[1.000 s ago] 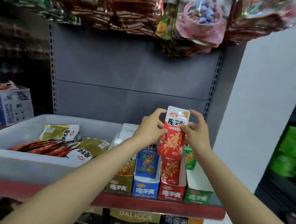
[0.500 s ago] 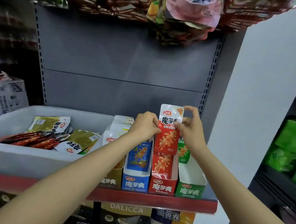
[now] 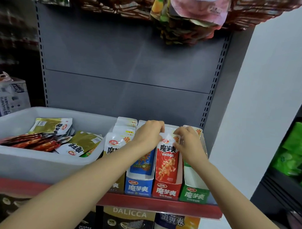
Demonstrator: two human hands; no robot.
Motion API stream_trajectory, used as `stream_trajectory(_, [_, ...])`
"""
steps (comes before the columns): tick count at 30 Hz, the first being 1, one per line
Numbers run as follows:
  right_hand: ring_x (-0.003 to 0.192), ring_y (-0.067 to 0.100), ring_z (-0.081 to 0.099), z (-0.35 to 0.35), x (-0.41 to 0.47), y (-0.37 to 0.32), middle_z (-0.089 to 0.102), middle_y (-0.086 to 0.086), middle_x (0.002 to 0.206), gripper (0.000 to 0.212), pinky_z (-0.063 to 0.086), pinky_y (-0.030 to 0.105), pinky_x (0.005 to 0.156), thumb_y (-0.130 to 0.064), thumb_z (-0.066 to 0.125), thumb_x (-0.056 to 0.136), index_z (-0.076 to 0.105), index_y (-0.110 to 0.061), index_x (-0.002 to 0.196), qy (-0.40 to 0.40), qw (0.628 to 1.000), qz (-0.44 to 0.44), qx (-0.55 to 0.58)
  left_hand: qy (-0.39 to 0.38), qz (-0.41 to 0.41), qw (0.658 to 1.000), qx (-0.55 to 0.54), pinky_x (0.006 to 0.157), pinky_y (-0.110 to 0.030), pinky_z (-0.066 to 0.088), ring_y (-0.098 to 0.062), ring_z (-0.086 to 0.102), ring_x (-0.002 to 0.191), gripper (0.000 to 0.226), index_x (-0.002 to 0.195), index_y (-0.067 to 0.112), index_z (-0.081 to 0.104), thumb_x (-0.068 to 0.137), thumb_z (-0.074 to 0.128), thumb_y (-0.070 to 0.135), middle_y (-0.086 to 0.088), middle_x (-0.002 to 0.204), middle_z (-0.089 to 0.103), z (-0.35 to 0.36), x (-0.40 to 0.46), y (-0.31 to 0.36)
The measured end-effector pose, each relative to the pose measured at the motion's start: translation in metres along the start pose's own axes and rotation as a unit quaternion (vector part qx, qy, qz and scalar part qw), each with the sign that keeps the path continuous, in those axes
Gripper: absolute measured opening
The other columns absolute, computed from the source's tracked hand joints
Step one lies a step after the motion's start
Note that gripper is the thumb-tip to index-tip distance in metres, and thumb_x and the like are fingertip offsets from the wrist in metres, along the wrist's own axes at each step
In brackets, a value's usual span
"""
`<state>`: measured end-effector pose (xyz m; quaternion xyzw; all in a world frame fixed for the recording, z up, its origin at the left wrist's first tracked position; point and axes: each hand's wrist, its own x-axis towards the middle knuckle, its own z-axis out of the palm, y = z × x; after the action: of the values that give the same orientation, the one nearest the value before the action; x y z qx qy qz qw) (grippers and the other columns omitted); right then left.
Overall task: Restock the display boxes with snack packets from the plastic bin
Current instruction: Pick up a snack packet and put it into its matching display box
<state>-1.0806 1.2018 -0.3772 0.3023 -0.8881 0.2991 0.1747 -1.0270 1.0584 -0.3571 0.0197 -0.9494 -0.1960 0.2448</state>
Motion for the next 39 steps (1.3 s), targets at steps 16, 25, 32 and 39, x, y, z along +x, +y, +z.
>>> stream_trajectory(16, [0.098,0.018,0.056,0.068,0.028,-0.200,0.063,0.006,0.106,0.022,0.036,0.022,0.081,-0.009,0.057,0.085,0.064,-0.011,0.106,-0.072,0.975,-0.180,0.114,0.180,-0.090,0.979,-0.017,0.075,-0.028,0.046,-0.013,0.056,0.077,0.013,0.096,0.019,0.061,0.086,0.058,0.012,0.006,0.085,0.061,-0.142,-0.088,-0.133])
stream_trajectory(25, [0.121,0.030,0.051,0.192,0.062,-0.305,0.056,0.014,0.130,0.038,0.040,0.034,0.098,-0.015,0.054,0.089,0.054,-0.006,0.126,-0.293,0.939,-0.166,0.076,-0.091,-0.300,0.942,0.120,0.093,-0.028,0.038,-0.024,0.051,0.120,0.051,0.131,0.008,0.048,0.090,0.058,0.036,-0.010,0.133,0.054,-0.204,-0.126,-0.260])
stream_trajectory(32, [0.121,0.027,0.049,0.204,0.067,-0.308,0.056,0.009,0.132,0.033,0.037,0.033,0.100,-0.013,0.044,0.096,0.058,-0.009,0.125,-0.381,0.911,-0.158,0.013,-0.178,-0.319,0.924,0.111,0.070,-0.025,0.036,-0.020,0.059,0.096,0.046,0.103,0.009,0.065,0.080,0.067,0.049,-0.004,0.105,0.066,-0.209,-0.120,-0.279])
stream_trajectory(39, [0.115,0.021,0.052,0.206,0.070,-0.302,0.059,0.005,0.128,0.029,0.038,0.031,0.099,-0.015,0.048,0.096,0.063,-0.012,0.120,-0.365,0.921,-0.115,0.072,-0.034,-0.328,0.944,0.020,0.077,-0.027,0.042,-0.014,0.054,0.097,0.047,0.106,0.012,0.068,0.071,0.079,0.042,0.001,0.105,0.060,-0.208,-0.125,-0.284])
